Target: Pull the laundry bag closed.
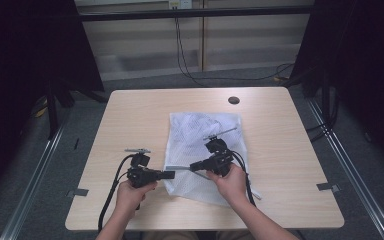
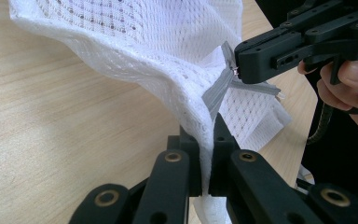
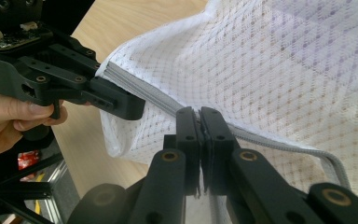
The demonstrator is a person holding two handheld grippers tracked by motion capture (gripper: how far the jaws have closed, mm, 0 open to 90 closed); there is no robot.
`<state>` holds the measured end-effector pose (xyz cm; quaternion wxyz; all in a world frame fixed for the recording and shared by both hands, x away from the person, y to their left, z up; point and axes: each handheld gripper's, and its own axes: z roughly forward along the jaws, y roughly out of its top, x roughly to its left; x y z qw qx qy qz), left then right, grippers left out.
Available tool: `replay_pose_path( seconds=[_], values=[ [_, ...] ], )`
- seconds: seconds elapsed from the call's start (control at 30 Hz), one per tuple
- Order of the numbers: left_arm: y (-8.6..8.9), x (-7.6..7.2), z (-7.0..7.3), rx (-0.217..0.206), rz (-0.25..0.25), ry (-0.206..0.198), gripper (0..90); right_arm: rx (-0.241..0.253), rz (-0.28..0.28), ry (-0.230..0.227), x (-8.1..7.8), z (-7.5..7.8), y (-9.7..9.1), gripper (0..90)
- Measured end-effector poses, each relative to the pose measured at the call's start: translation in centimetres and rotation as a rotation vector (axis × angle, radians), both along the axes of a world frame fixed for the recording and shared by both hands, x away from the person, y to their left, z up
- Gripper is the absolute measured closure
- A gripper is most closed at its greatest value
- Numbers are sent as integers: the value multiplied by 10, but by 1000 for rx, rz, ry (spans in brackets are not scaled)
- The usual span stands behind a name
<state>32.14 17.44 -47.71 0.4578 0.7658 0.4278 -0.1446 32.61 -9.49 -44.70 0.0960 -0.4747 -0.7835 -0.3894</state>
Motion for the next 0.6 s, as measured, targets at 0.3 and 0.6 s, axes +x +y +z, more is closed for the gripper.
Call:
replay_pose_path(
  seconds=[0.3,0.6],
  values=[
    [0,0,1,-7,0,4,884,-6,-9,-4,0,1,-3,867],
    [0,0,1,-3,2,1,885,-18,-11,-6,0,2,-5,867]
  ],
)
